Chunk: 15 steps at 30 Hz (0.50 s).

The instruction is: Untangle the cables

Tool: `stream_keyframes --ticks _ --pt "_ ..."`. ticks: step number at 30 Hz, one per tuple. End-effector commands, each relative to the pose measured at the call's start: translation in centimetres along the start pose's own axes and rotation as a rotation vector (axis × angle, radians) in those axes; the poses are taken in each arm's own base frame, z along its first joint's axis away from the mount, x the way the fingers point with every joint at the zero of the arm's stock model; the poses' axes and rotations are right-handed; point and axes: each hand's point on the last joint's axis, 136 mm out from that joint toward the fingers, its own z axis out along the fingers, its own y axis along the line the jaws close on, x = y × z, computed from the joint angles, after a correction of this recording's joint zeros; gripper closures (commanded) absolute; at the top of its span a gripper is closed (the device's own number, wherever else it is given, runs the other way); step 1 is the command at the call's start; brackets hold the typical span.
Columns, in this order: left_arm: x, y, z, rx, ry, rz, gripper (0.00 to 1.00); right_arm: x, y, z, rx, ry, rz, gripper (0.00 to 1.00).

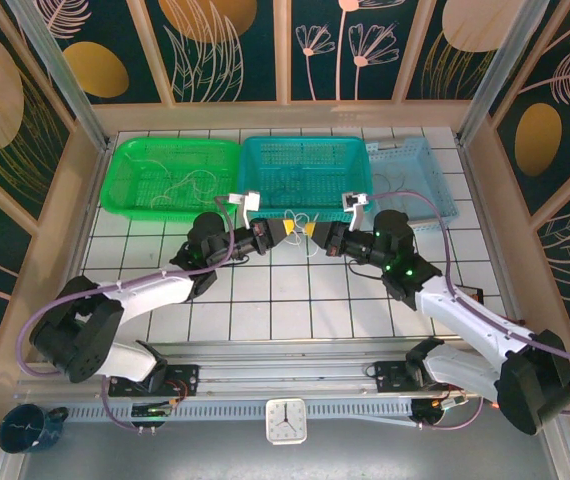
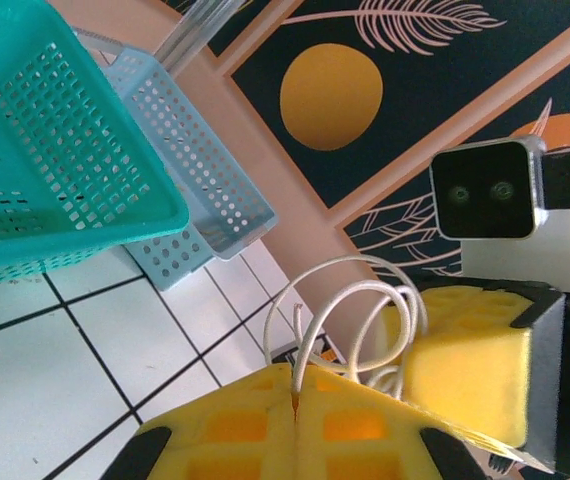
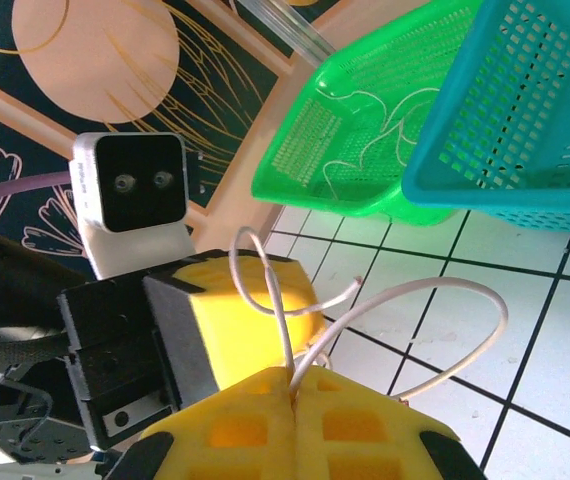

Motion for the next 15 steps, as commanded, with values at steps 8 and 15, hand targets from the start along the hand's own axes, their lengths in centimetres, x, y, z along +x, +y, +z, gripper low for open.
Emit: stream_keyframes --ticks 8,15 --pt "-2.7 -3.6 -2.1 0.077 -0.134 0.075 1.00 0.6 -7.2 -0.1 0.294 -0.051 0.070 1.00" --pt "-5.3 -5.0 -3.7 0.041 -0.250 0.095 1.00 2.1 -9.0 -0.5 0.319 -0.041 0.118 0.79"
